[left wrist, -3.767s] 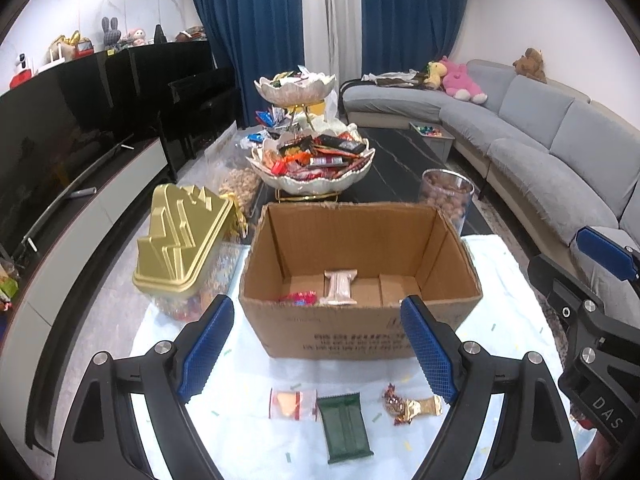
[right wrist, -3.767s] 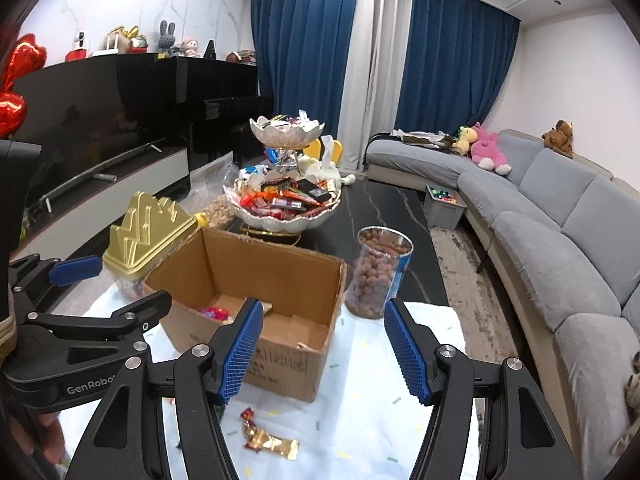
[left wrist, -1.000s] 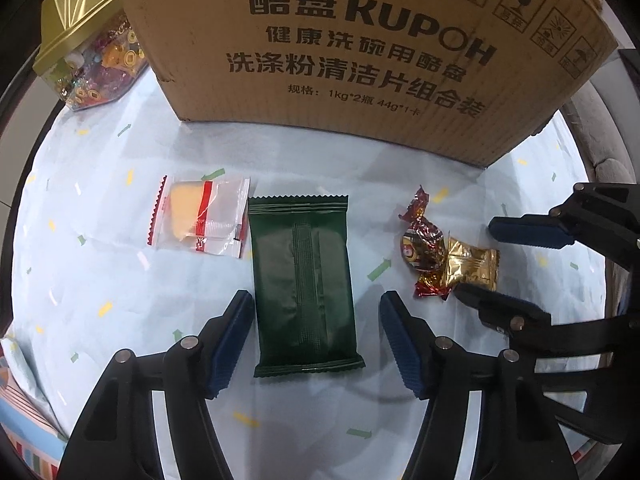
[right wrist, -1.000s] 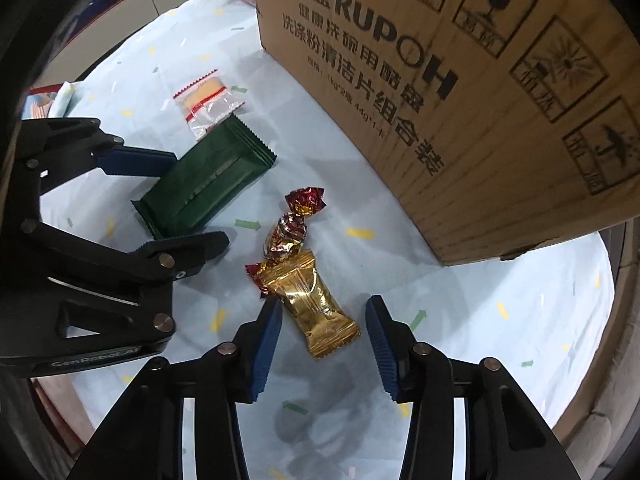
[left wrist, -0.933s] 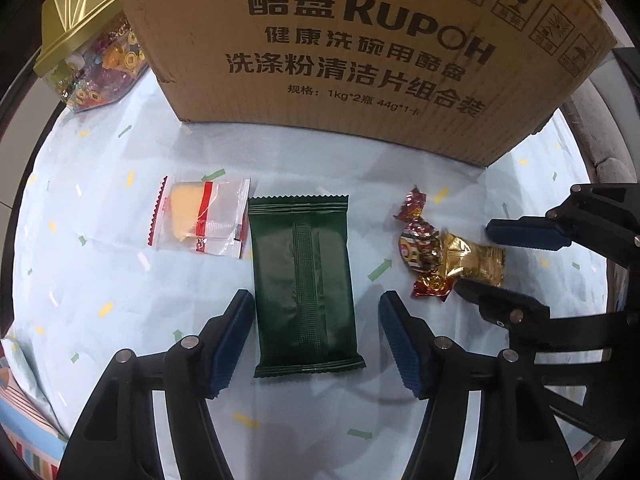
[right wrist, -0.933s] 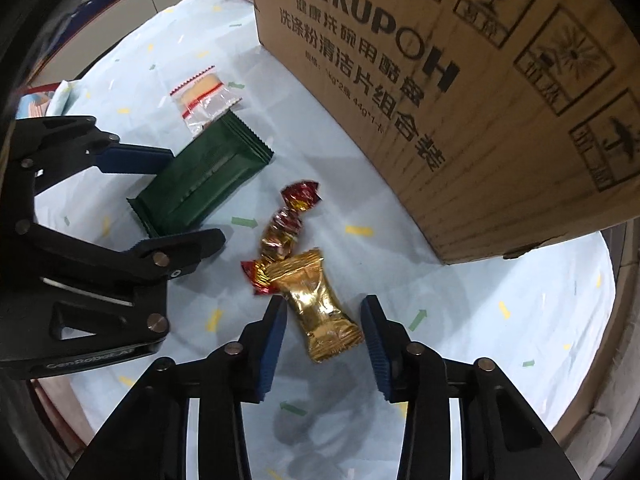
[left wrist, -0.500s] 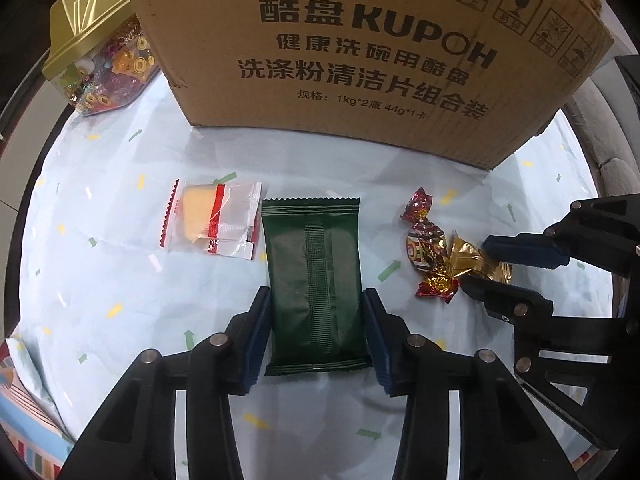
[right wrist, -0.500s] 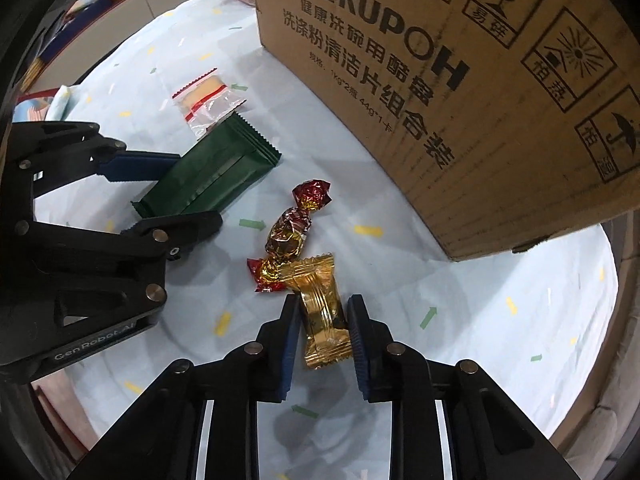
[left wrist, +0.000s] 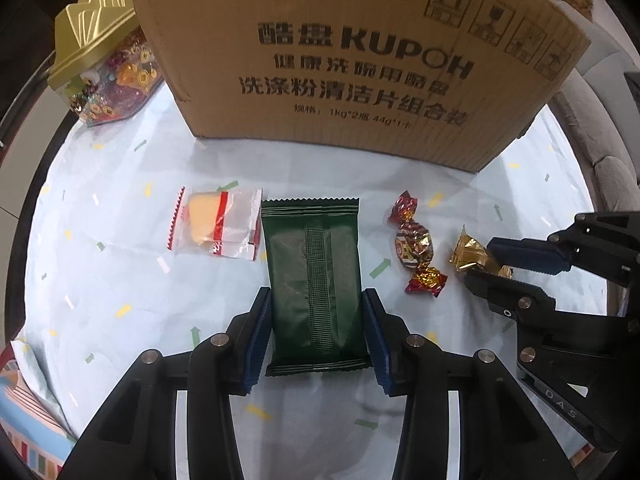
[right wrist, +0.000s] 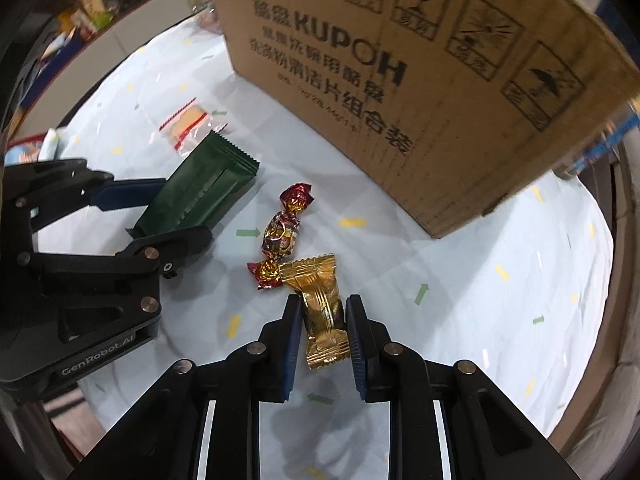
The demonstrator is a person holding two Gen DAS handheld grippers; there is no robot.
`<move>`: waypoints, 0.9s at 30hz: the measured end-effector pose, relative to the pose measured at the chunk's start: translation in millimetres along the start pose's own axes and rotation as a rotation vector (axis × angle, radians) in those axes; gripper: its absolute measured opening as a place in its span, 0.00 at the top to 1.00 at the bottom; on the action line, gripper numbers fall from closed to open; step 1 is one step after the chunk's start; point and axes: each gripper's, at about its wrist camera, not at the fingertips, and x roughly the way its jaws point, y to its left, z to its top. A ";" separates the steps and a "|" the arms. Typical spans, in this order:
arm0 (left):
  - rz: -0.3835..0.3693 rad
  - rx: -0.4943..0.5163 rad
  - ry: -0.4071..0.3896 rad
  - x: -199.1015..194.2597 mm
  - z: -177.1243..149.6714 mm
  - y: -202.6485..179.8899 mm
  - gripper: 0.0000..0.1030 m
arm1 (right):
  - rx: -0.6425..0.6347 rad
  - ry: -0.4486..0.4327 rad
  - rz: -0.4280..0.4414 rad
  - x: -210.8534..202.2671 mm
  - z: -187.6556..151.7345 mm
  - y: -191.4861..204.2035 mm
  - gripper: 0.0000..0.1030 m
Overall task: Organize snacks
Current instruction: 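Grasp dark green bar packet with left gripper while right gripper grasps gold-wrapped sweet, then lift both held snacks and carry them over the cardboard box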
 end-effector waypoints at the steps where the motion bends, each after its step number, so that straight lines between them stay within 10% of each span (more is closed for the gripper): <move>1: -0.001 -0.001 -0.003 -2.1 0.2 0.5 0.58 | 0.014 -0.004 0.000 -2.1 -1.3 -1.6 0.77; 27: -0.025 -0.025 -0.171 -95.8 1.5 25.2 0.58 | 0.336 -0.261 -0.069 -107.6 -6.3 6.2 0.77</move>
